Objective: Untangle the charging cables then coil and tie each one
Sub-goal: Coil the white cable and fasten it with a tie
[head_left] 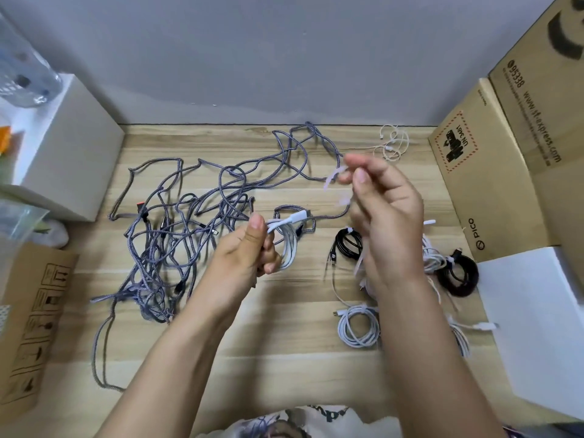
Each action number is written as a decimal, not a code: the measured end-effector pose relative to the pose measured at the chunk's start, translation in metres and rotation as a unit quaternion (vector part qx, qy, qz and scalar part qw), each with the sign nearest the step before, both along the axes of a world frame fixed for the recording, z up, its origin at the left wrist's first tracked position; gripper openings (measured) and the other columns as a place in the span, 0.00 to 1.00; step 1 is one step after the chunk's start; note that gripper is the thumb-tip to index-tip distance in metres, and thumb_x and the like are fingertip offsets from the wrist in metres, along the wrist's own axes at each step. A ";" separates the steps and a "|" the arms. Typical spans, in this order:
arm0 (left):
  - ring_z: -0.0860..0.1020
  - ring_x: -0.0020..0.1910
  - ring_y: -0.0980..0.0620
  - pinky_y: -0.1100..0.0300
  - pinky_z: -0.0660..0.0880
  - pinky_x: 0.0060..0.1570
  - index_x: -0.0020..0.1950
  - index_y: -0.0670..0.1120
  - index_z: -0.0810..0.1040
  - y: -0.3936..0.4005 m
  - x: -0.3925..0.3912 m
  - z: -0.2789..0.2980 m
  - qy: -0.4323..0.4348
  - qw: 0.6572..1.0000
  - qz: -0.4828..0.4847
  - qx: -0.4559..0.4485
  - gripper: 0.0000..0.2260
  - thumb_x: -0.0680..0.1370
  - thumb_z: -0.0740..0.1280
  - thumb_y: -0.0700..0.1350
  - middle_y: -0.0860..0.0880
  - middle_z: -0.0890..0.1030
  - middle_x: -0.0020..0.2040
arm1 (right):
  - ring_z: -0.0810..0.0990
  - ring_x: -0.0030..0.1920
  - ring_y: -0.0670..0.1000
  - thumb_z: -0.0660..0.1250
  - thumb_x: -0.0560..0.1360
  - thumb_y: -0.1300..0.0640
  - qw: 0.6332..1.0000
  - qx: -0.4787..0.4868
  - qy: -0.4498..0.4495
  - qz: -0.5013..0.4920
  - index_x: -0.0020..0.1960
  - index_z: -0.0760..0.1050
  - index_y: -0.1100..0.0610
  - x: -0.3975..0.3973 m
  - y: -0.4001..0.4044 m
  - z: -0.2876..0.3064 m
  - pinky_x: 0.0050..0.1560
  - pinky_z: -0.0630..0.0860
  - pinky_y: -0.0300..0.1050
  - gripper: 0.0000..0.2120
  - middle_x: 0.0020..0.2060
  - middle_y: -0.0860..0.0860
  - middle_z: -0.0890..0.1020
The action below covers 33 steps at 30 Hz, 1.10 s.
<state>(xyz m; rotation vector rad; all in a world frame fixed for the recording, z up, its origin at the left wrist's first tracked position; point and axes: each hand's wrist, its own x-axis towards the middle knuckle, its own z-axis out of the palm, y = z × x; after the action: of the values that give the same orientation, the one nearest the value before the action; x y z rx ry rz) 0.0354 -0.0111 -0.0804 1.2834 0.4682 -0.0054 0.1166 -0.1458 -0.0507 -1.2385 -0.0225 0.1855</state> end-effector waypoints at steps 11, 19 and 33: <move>0.67 0.29 0.63 0.74 0.63 0.27 0.39 0.52 0.80 0.000 -0.027 0.022 -0.088 0.991 -0.085 0.055 0.07 0.69 0.74 0.53 0.53 0.70 0.31 | 0.57 0.20 0.40 0.58 0.78 0.67 0.993 0.047 0.097 0.051 0.47 0.78 0.57 -0.076 0.026 0.004 0.22 0.56 0.31 0.11 0.29 0.46 0.78; 0.71 0.35 0.60 0.74 0.65 0.29 0.48 0.35 0.72 0.005 -0.033 0.028 -0.083 0.992 -0.051 0.080 0.17 0.76 0.66 0.50 0.44 0.72 0.36 | 0.61 0.26 0.41 0.72 0.67 0.58 0.993 -0.115 -0.001 0.039 0.38 0.79 0.53 -0.086 0.022 -0.004 0.29 0.61 0.30 0.03 0.29 0.54 0.66; 0.68 0.30 0.65 0.73 0.66 0.32 0.39 0.46 0.69 0.003 -0.039 0.031 -0.099 0.989 -0.061 0.093 0.08 0.73 0.69 0.41 0.59 0.70 0.29 | 0.61 0.26 0.44 0.61 0.73 0.43 0.971 -0.226 -0.061 0.039 0.29 0.68 0.52 -0.089 0.018 -0.012 0.30 0.59 0.40 0.18 0.23 0.43 0.66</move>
<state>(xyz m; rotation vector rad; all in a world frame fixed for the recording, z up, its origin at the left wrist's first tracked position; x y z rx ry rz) -0.0033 -0.0084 -0.0498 1.4785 0.2235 0.0646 0.0275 -0.1277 -0.0627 -1.7045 -0.1412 0.1884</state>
